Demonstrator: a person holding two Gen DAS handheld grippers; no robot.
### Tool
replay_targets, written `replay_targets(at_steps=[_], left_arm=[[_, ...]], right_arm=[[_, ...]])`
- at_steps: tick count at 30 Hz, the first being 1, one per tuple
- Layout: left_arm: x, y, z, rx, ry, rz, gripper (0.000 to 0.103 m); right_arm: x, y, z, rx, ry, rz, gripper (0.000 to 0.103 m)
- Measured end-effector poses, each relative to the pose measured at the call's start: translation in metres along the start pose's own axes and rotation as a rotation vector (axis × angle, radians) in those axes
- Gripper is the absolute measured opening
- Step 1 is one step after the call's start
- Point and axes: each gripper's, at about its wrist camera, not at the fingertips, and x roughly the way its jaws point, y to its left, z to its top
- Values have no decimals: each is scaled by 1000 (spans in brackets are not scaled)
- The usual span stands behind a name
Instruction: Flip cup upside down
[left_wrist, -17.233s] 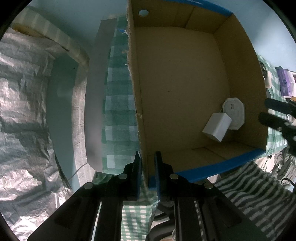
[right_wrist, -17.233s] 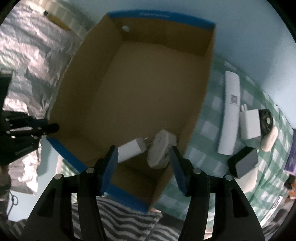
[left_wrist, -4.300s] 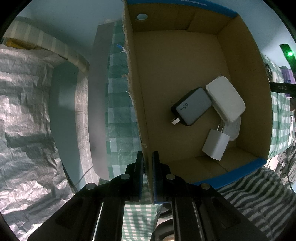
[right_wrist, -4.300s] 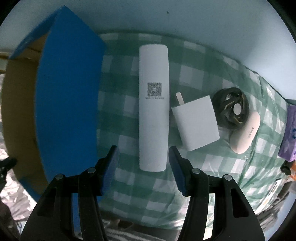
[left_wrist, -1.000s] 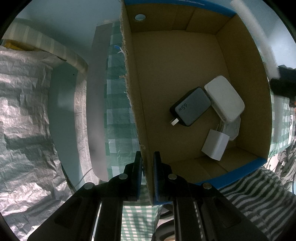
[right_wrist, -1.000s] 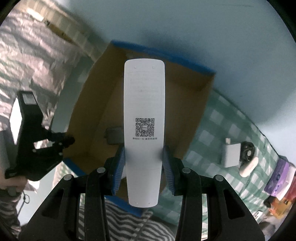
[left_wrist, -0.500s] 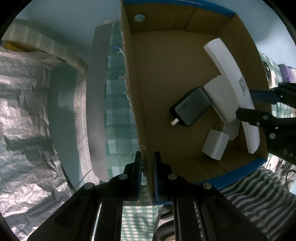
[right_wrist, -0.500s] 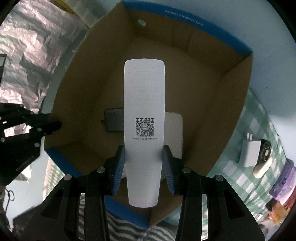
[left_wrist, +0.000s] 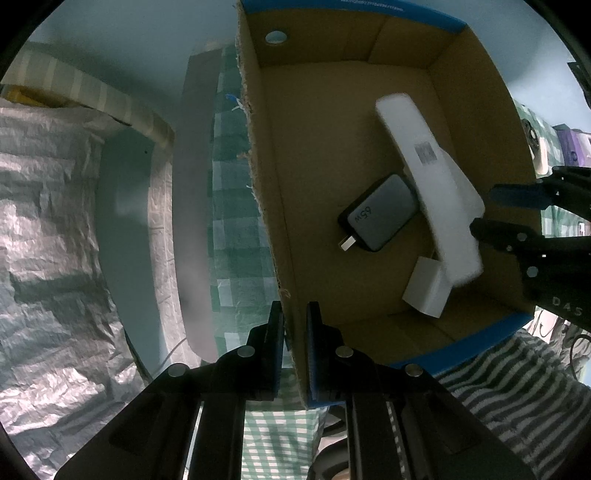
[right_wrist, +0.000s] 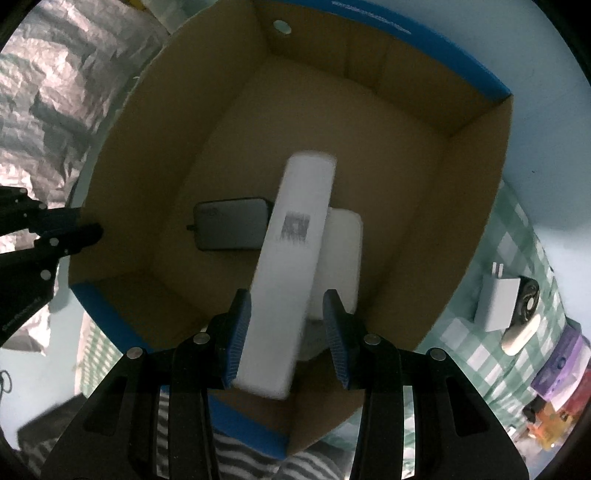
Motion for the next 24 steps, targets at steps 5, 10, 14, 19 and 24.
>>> replay_targets(at_steps=[5, 10, 14, 19, 24], left_arm=[[0, 0, 0, 0, 0, 0, 10], [-1, 0, 0, 0, -2, 0, 10], [-1, -1, 0, 0, -1, 1, 10], [-1, 0, 0, 0, 0, 2, 10], [-4, 2, 0, -7, -3, -2, 10]], right_arm=[[-9, -5, -5, 17, -20, 8, 45], [-31, -14, -13, 31, -74, 20, 59], [-46, -26, -20, 62, -109, 21, 61], [-61, -46, -27, 102, -139, 20, 62], [-72, -73, -39, 141, -160, 15, 62]])
